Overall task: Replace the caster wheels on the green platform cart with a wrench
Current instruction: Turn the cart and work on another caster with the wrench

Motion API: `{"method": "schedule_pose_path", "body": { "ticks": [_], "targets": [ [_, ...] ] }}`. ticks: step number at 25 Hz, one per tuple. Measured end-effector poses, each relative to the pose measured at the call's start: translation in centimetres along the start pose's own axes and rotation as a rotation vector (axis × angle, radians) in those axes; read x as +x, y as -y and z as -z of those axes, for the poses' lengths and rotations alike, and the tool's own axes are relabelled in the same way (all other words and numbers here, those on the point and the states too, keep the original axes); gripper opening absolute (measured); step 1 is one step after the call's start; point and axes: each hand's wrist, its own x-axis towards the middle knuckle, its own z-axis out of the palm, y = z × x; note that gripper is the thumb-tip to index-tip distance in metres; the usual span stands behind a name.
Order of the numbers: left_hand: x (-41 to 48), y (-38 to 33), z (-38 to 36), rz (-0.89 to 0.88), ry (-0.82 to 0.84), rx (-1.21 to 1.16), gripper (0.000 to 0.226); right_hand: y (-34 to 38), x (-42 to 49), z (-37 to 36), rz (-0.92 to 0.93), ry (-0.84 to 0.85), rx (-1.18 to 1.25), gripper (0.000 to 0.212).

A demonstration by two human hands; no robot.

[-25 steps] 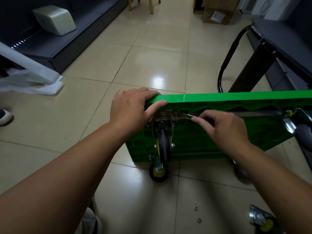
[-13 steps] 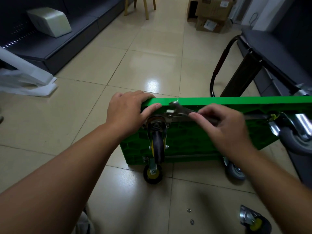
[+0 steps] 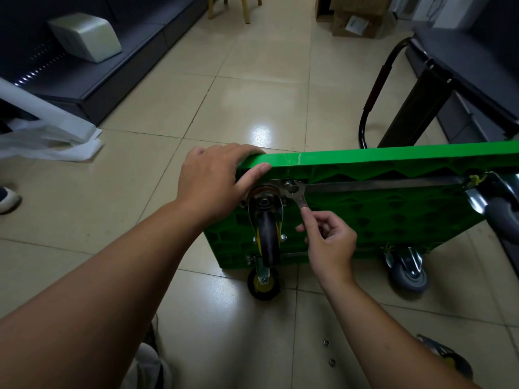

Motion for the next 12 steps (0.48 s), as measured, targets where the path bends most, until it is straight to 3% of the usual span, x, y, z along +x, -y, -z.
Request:
{"method": "schedule_pose_path", "body": {
  "ticks": [12],
  "targets": [
    [0.0,-0.3,-0.1,0.017,0.005,0.014,0.052,-1.2,1.6,-2.3,-0.081,0.046,0.002,0.023]
  ]
}}
